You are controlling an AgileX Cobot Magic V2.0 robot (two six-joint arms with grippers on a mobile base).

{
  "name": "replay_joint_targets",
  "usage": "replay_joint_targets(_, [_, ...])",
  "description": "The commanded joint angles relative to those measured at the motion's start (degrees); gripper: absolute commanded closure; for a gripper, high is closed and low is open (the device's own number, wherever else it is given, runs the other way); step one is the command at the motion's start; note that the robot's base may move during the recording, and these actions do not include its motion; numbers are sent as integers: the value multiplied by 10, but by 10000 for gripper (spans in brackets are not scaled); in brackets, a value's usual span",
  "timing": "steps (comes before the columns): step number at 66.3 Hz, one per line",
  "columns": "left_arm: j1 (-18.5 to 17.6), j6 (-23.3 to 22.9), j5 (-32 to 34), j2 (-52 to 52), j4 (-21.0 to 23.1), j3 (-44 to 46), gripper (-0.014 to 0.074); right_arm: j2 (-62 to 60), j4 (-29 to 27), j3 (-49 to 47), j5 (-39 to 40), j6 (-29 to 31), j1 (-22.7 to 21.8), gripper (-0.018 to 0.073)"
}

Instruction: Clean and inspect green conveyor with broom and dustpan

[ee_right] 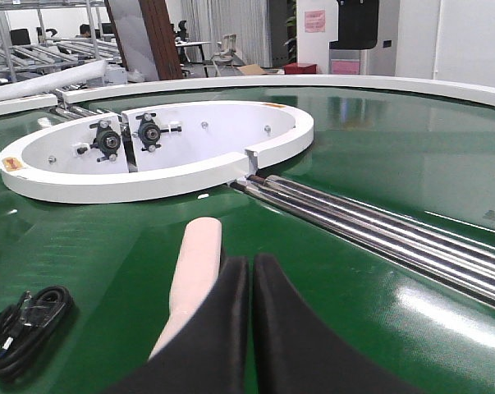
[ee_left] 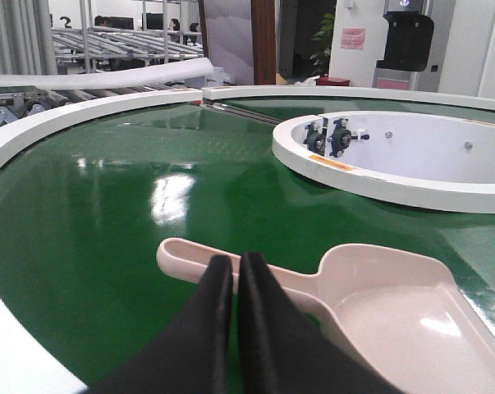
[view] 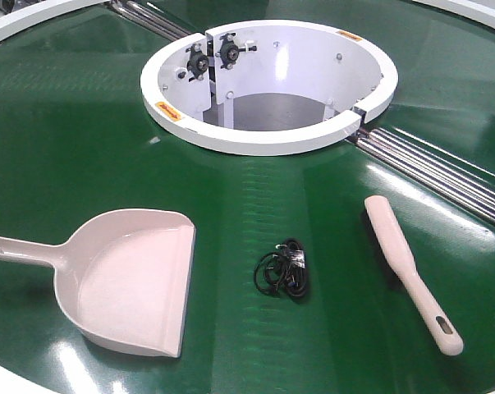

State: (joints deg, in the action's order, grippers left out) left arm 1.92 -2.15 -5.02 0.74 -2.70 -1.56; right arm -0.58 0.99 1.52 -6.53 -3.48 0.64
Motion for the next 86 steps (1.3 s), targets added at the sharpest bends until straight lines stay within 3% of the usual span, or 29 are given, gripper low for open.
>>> replay_joint_targets(1, [0, -5, 43, 8, 4, -18, 603, -10, 2, 13, 44, 3, -3, 569])
replay_joint_targets(71, [0, -7, 44, 8, 4, -18, 603, -10, 2, 13, 44, 3, -3, 569])
replay_joint_targets(74, [0, -11, 50, 8, 4, -18, 603, -10, 2, 13, 44, 3, -3, 569])
replay_joint_targets(81, [0, -10, 139, 8, 3, 2, 603, -10, 2, 13, 44, 3, -3, 569])
replay_joint_targets(86, [0, -10, 137, 5, 3, 40, 603, -10, 2, 13, 44, 3, -3, 569])
